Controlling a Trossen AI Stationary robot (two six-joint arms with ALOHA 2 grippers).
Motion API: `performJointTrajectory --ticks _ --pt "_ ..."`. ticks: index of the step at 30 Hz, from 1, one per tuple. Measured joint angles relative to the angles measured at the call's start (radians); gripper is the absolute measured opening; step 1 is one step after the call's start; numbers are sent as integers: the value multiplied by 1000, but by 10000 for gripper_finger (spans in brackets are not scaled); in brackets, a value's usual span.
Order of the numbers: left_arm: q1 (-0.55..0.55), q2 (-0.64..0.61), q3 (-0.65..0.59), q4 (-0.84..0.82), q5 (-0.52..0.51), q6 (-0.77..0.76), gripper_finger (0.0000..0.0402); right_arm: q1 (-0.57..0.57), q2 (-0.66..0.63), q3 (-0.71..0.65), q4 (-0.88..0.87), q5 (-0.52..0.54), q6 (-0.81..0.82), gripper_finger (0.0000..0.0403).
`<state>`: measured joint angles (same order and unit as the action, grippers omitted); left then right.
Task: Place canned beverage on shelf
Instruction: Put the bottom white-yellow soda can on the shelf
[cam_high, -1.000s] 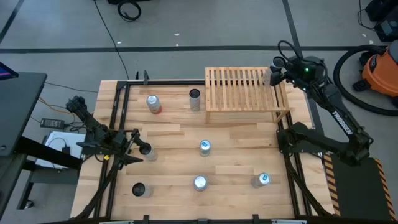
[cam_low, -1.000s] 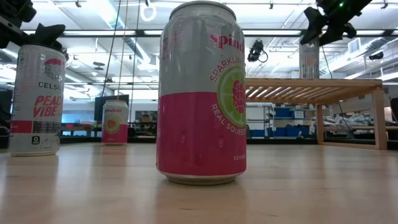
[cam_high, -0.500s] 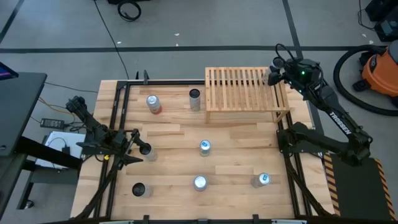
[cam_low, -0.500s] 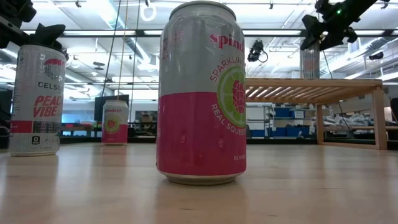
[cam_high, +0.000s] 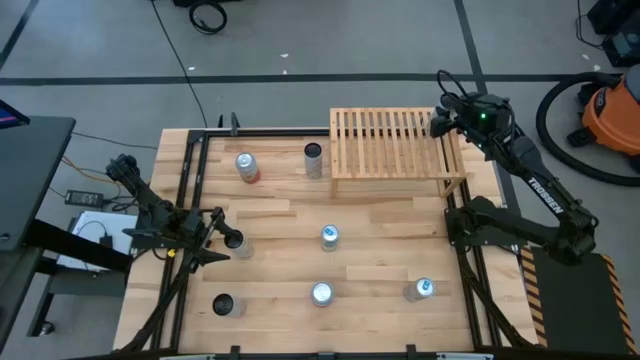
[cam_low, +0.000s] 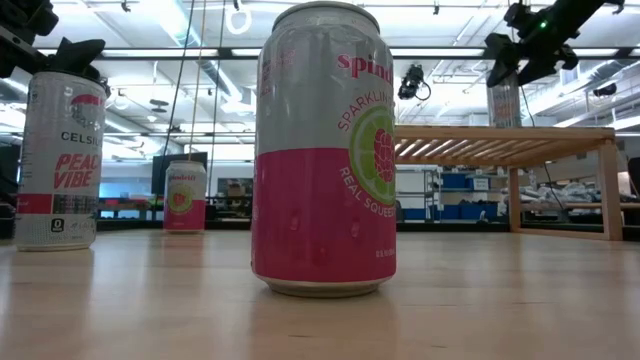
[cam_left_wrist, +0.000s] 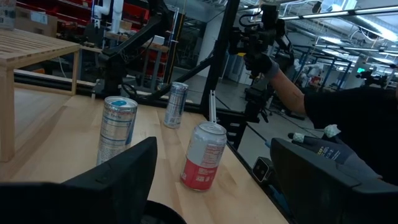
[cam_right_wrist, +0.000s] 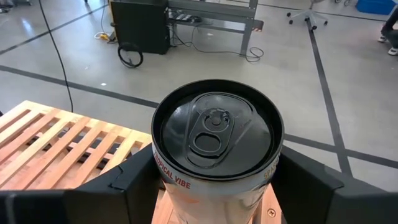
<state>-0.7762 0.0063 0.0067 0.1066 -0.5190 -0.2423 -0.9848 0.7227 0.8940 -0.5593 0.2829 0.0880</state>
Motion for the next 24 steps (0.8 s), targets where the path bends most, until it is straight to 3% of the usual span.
performJointTrajectory --ticks 10,24 --pt "0 0 0 0 0 0 316 0 -2 0 -17 -13 22 308" --pt "0 0 0 0 0 0 316 0 -1 2 -20 -26 19 325"
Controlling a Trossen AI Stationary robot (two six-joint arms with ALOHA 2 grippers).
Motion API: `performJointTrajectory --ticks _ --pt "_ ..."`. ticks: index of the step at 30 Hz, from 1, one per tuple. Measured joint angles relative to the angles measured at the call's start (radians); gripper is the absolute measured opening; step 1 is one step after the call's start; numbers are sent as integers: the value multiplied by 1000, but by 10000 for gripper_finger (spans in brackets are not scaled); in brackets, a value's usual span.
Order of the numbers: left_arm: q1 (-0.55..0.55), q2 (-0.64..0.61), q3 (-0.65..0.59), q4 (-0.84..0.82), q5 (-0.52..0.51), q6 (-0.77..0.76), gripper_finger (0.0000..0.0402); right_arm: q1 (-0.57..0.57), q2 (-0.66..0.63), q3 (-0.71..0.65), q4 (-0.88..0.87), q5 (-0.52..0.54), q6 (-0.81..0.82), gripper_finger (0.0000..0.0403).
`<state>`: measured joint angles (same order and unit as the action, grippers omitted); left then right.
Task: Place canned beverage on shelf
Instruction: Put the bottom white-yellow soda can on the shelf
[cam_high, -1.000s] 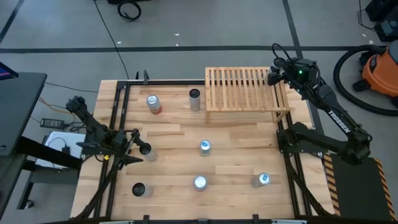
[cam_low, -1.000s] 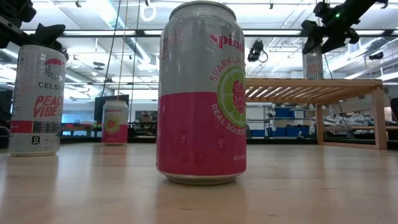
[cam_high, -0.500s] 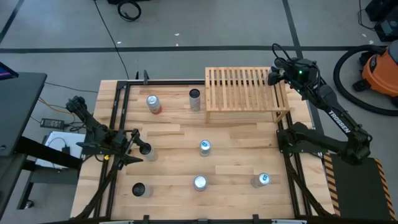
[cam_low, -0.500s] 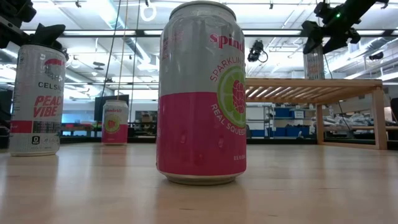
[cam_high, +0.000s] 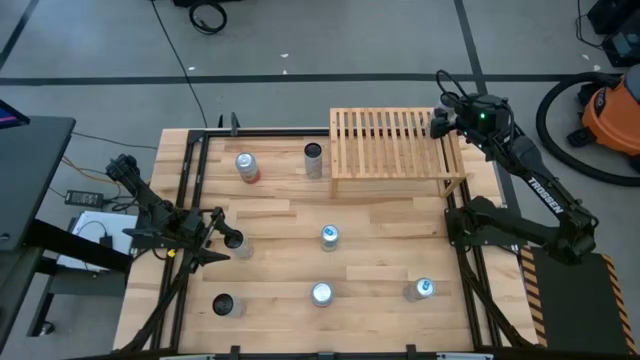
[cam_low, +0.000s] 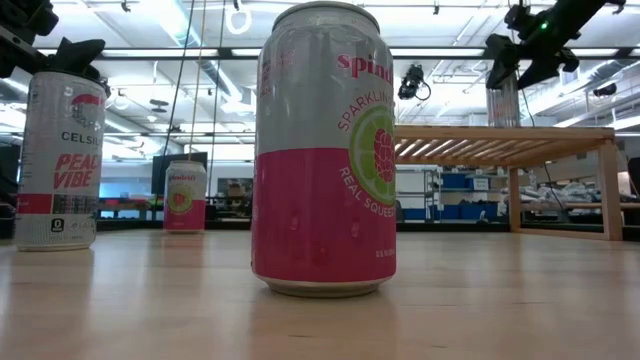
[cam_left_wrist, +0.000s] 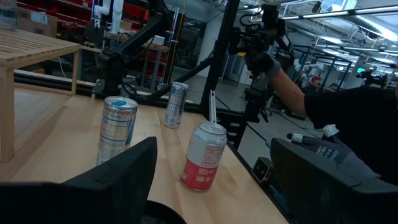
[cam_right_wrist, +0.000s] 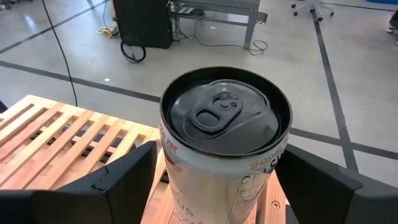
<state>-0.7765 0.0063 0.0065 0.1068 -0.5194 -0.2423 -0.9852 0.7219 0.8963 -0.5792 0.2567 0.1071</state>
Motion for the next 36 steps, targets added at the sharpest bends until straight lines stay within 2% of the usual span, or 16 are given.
performJointTrajectory --ticks 19,30,36 --pt "0 0 0 0 0 -1 316 0 -9 61 7 -7 -24 326" --pt "0 0 0 0 0 0 316 0 -9 153 -26 15 -48 326" --pt "0 0 0 0 0 0 316 0 25 221 -89 -34 -66 326"
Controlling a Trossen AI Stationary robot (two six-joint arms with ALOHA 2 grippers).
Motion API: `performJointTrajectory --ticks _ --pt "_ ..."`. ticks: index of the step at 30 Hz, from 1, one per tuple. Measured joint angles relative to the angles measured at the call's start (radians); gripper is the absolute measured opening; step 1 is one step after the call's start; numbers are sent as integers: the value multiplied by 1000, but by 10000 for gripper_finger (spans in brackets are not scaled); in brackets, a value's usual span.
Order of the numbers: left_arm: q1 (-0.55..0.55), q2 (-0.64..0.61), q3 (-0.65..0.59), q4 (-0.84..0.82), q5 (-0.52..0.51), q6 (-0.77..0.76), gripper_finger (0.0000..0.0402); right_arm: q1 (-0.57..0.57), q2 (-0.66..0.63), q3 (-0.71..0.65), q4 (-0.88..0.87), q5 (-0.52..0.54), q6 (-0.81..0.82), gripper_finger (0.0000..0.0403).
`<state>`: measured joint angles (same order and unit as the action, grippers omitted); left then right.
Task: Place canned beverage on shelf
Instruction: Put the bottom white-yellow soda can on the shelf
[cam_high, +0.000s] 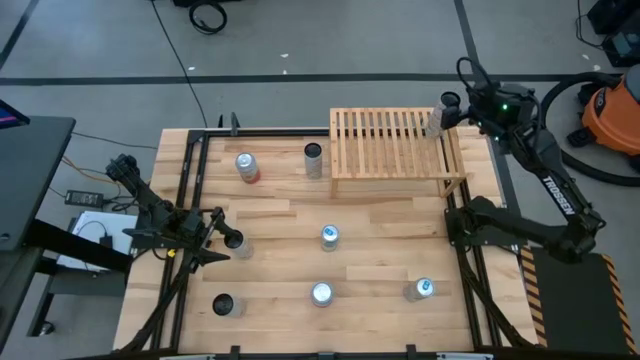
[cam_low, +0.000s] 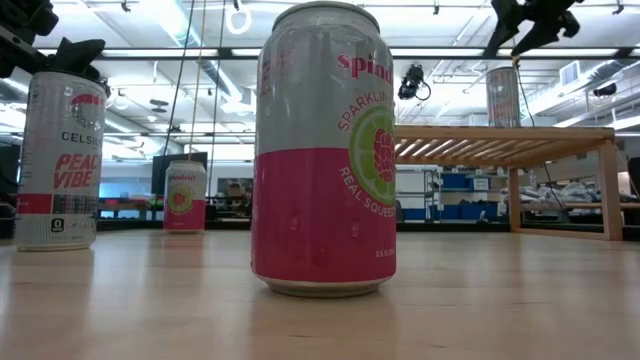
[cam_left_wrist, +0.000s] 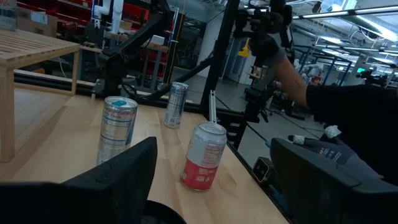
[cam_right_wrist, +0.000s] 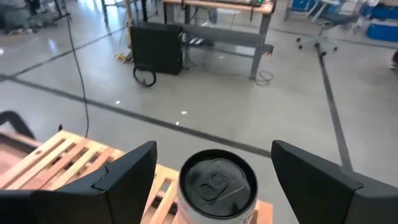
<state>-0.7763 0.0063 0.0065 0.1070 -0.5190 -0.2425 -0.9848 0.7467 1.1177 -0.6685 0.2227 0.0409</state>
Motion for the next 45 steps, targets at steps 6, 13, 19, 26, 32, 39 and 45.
performJointTrajectory --ticks 6,13,19,26,32,39,45 --pt "0 0 0 0 0 0 316 0 86 126 -146 0 0 326" --pt "0 0 0 0 0 0 316 0 133 204 -217 -29 15 326" --pt "0 0 0 0 0 -1 316 0 132 207 -224 -3 90 326" --pt "0 0 0 0 0 0 316 0 133 207 -265 -4 146 326" --pt "0 0 0 0 0 -1 316 3 133 207 -304 -18 173 325" --pt "0 0 0 0 0 0 316 4 128 207 -322 -126 221 325" --pt "0 0 0 0 0 0 316 43 127 207 -367 -170 220 325"
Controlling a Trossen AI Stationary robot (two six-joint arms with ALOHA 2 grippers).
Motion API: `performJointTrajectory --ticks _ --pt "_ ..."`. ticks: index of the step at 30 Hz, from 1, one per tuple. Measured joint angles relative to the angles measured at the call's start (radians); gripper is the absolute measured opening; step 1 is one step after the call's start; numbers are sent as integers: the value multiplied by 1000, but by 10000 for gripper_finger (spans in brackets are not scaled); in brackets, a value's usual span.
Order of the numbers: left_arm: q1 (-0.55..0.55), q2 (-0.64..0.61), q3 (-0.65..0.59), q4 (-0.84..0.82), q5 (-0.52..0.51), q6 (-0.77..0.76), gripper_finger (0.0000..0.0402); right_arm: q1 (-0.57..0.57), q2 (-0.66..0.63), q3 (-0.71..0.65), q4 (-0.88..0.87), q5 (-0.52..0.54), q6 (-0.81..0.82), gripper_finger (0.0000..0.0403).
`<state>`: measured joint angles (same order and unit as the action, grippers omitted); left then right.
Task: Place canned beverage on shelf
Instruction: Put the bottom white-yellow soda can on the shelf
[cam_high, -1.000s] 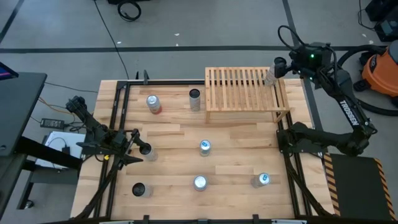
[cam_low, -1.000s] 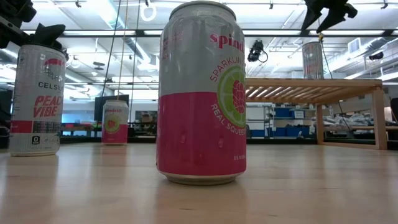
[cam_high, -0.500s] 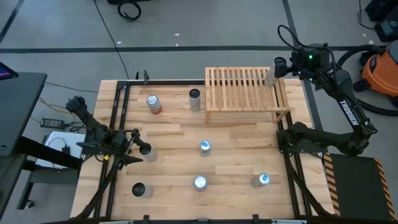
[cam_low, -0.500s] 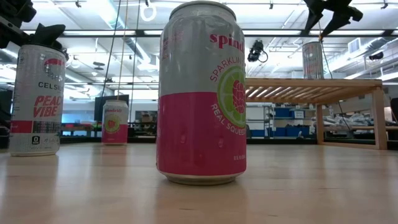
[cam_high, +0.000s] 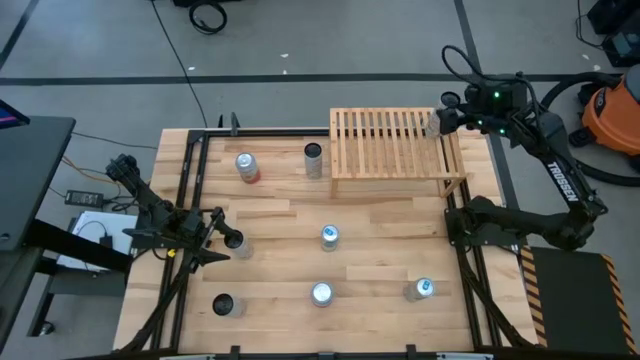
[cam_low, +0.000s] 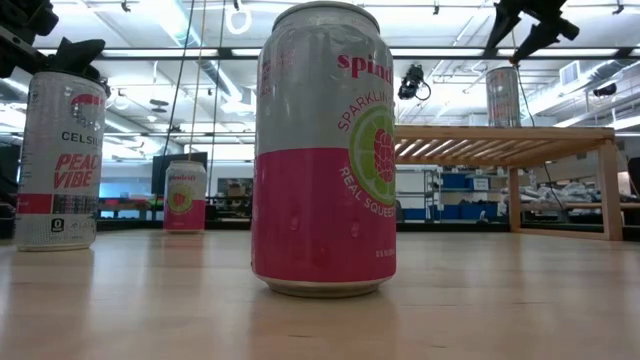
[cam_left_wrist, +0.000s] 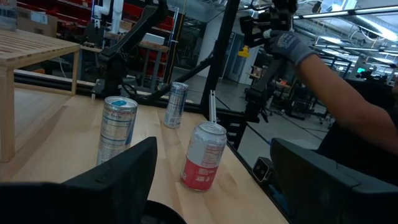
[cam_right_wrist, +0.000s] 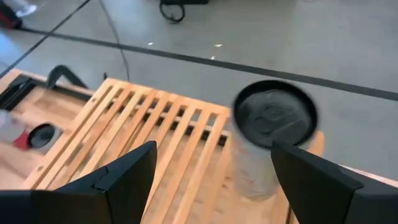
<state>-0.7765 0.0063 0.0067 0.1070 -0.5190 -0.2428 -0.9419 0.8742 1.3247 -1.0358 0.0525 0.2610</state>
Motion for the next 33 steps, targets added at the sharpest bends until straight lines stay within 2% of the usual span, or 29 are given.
performJointTrajectory --ticks 9,15,22,27,33 --pt "0 0 0 0 0 0 316 164 19 0 75 53 36 325" --pt "0 0 0 0 0 0 316 234 62 0 139 73 52 325" --pt "0 0 0 0 0 0 316 249 89 0 264 103 -65 325" --pt "0 0 0 0 0 0 316 248 100 0 263 193 -62 325" --pt "0 0 0 0 0 0 316 247 106 0 224 237 -42 325"
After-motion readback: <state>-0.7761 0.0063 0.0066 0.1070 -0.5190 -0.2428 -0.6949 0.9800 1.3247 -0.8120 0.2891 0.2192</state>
